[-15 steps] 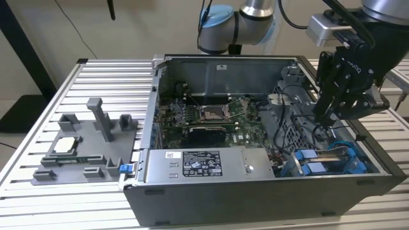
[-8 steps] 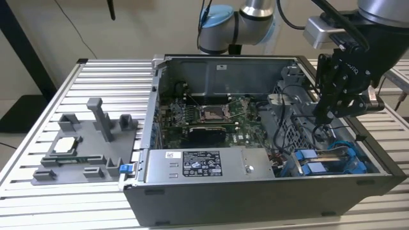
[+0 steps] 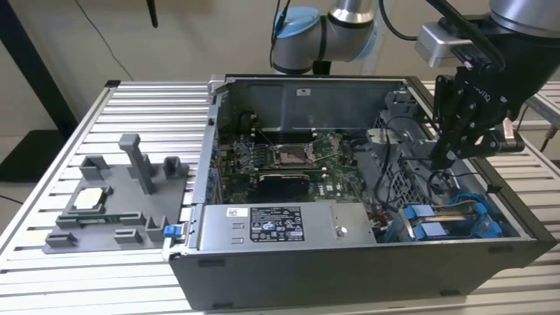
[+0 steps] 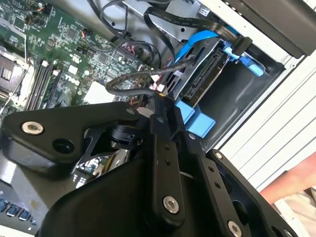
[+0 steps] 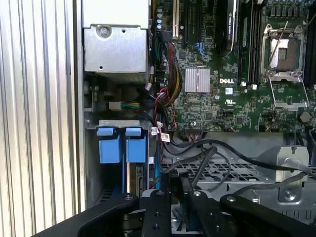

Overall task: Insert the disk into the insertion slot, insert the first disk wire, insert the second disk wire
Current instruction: 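Insert the disk into the insertion slot, then insert the first disk wire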

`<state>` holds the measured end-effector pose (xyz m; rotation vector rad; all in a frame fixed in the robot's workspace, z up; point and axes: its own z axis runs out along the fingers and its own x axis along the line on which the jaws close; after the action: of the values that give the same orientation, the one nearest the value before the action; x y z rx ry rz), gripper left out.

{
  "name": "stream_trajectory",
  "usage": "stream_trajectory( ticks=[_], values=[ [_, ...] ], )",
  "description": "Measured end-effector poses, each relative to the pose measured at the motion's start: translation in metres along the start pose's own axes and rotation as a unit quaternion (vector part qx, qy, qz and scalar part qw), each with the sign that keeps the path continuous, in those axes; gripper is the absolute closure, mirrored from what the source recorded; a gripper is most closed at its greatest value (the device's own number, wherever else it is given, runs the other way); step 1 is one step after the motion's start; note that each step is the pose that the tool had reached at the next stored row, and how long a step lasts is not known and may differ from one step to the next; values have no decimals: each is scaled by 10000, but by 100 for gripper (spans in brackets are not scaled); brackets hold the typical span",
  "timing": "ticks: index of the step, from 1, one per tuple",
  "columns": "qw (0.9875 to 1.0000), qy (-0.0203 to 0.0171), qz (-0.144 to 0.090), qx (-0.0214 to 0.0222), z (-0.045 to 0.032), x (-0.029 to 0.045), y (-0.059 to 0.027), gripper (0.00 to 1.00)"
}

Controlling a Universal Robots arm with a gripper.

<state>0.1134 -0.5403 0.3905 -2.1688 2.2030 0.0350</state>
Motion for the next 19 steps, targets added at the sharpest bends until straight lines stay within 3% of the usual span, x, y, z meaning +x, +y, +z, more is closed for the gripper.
stream_trajectory(
  ticks=[11,19],
  values=[
    [10000,-1,0,-1,45,10,-31,100],
    [10000,6,1,-27,79,41,-93,100]
  ],
)
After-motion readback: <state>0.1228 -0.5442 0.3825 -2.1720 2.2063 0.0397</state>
